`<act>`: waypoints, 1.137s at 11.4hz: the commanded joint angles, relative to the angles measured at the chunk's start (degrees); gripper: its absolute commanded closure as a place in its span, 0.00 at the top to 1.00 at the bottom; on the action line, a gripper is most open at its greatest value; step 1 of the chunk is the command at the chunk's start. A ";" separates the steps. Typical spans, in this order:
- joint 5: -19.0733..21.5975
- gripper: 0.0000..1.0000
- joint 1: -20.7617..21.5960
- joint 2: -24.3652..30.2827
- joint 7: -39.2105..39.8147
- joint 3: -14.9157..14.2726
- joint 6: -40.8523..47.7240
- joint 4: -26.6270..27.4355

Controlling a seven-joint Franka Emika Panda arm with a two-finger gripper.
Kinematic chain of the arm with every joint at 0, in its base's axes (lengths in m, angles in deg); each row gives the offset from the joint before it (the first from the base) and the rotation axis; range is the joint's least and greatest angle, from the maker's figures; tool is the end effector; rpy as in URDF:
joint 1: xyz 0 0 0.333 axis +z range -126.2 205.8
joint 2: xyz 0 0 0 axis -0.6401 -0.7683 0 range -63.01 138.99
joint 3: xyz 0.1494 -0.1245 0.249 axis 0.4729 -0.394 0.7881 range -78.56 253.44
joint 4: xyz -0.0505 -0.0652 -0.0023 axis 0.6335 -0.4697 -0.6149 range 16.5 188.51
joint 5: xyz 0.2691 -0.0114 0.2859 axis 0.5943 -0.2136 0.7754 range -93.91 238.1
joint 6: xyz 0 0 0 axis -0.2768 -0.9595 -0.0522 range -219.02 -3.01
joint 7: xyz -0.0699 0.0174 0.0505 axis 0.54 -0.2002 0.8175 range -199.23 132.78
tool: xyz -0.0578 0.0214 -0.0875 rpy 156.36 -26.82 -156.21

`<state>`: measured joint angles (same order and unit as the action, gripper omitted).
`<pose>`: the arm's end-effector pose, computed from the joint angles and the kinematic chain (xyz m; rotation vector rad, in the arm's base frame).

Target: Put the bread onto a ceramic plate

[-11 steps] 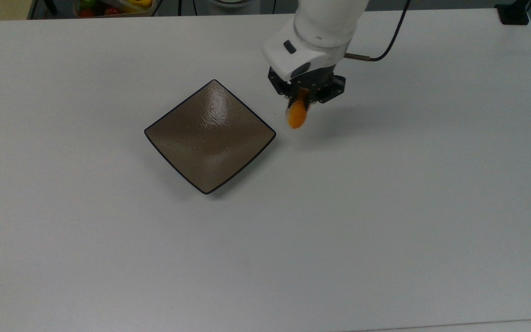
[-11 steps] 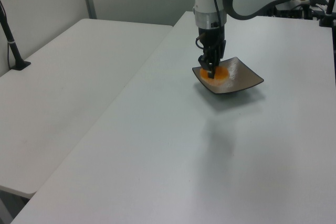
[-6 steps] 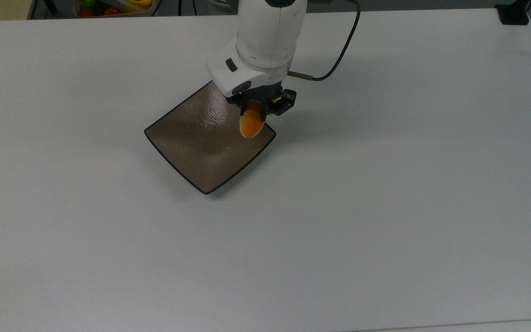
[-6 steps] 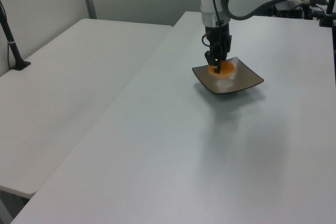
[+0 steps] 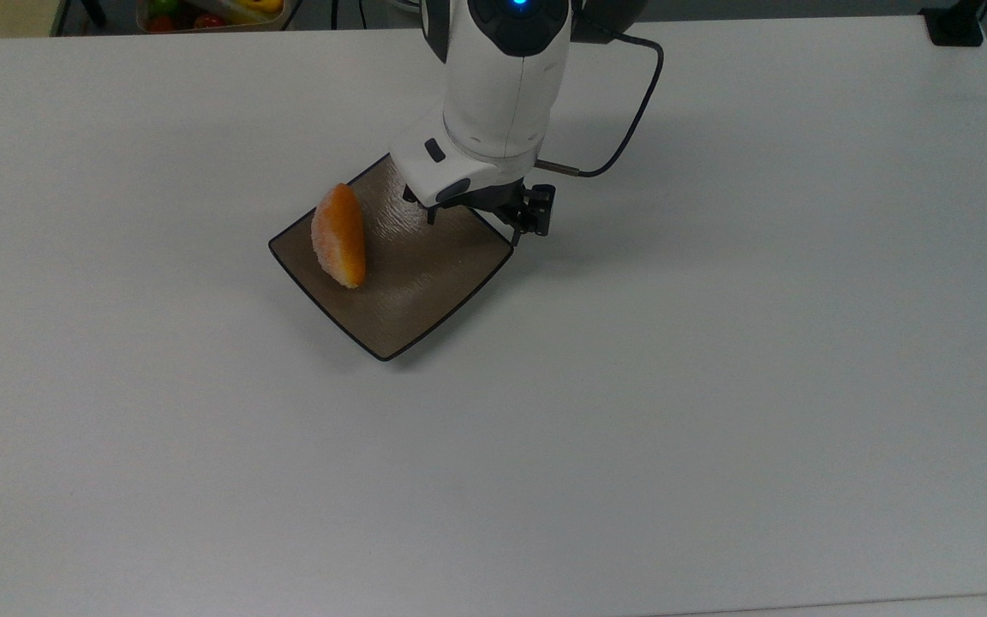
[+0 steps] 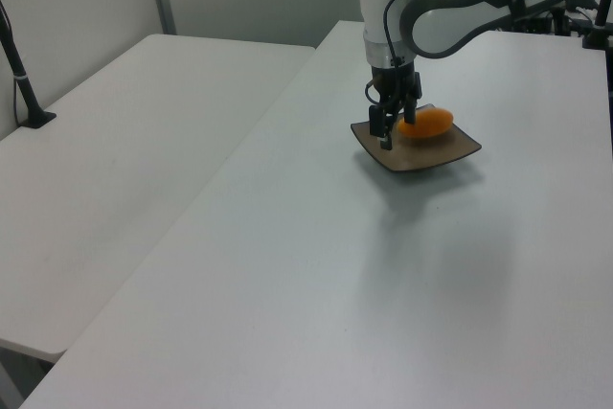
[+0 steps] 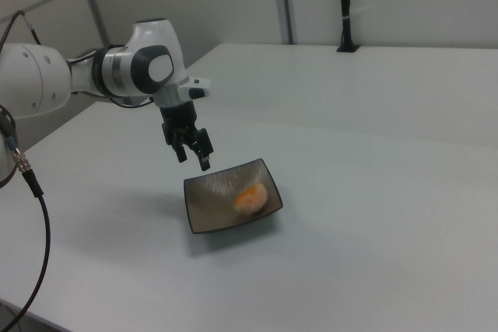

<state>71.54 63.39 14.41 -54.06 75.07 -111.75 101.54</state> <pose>0.6498 0.1469 0.4094 3.0196 -0.2273 -0.0706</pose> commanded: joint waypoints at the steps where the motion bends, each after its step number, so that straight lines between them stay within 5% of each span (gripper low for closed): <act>1: 0.29 1.00 0.40 2.30 -1.06 -0.28 -0.63 0.79; 7: 1.43 1.00 -2.32 12.13 1.83 0.41 5.95 1.23; 9: 1.52 1.00 -7.21 16.96 5.78 5.13 8.68 3.41; 11: 0.74 1.00 -14.34 21.80 9.91 12.79 8.86 7.72; 13: 0.12 1.00 -16.64 23.66 12.12 15.17 8.95 9.74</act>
<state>71.63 50.08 33.94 -45.47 86.75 -102.75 106.09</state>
